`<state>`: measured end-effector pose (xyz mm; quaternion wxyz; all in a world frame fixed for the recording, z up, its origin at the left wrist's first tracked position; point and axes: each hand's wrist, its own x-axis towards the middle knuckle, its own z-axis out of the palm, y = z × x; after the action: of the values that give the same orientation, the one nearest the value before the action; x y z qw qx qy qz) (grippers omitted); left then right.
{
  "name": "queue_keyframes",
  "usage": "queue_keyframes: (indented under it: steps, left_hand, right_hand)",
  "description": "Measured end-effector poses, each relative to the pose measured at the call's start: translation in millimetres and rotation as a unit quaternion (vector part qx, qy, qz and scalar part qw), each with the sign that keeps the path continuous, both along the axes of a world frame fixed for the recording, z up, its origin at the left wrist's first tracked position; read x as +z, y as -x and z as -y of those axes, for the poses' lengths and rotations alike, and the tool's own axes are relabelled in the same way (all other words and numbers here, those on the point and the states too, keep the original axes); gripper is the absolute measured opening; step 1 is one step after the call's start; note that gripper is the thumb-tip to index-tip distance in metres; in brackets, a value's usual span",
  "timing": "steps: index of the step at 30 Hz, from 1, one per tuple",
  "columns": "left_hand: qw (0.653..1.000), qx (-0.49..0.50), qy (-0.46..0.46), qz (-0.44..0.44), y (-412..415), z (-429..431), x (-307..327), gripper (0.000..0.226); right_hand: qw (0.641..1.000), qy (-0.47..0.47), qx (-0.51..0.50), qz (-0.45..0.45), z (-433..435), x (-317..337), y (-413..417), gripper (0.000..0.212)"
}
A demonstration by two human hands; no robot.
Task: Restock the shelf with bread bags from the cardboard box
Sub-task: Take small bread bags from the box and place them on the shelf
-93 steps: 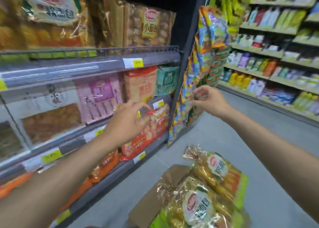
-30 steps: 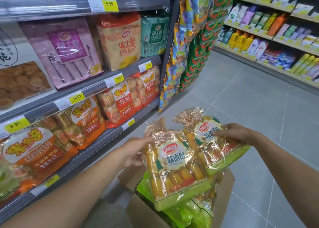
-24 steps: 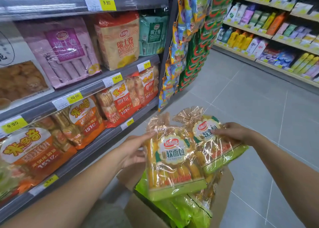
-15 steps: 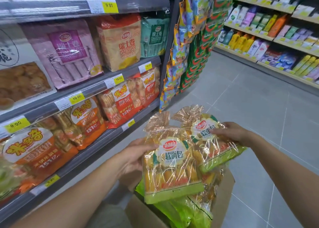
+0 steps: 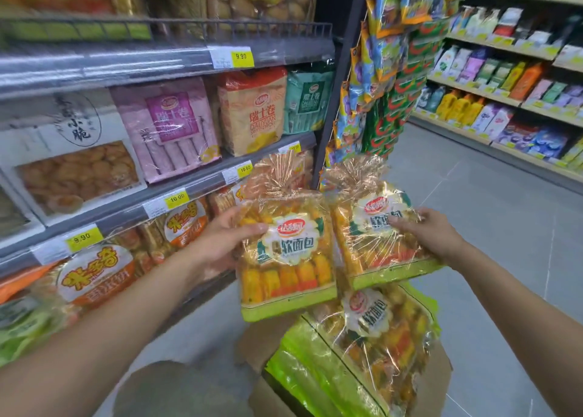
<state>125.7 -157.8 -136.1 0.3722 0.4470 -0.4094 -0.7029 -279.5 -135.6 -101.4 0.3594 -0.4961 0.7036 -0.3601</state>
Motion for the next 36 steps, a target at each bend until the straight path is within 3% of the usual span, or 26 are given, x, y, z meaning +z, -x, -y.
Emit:
queue_keyframes:
  steps: [4,9,12,17,25,28,30,33,36]
  left_hand:
    - [0.997,0.035,0.068,0.003,-33,2,40,0.075]
    - [0.98,0.139,0.139,0.019,-76,-6,93,0.098]
    - [0.967,0.181,0.177,0.006,-103,-14,122,0.097]
    - [0.943,0.247,0.222,-0.001,-140,-34,166,0.073]
    - [0.908,0.319,0.271,-0.017,-209,-78,205,0.057]
    - [0.891,0.361,0.275,-0.002,-240,-93,213,0.092]
    - [0.881,0.383,0.278,0.009,-254,-100,218,0.1]
    - [0.871,0.402,0.283,0.017,-268,-107,227,0.076]
    - [0.864,0.414,0.287,0.02,-281,-113,229,0.083]
  right_hand:
    - [0.997,0.079,0.001,-0.021,16,22,-24,0.038]
    - [0.989,0.145,0.027,0.001,34,52,-66,0.035]
    - [0.984,0.172,0.047,0.0,50,71,-95,0.042]
    - [0.973,0.21,0.086,0.028,70,108,-153,0.101]
    - [0.943,0.261,0.18,0.1,88,167,-257,0.041]
    - [0.934,0.272,0.206,0.104,98,186,-294,0.033]
    - [0.927,0.276,0.229,0.106,107,199,-314,0.039]
    - [0.921,0.275,0.252,0.117,124,222,-344,0.074]
    - [0.912,0.28,0.26,0.152,133,247,-373,0.069]
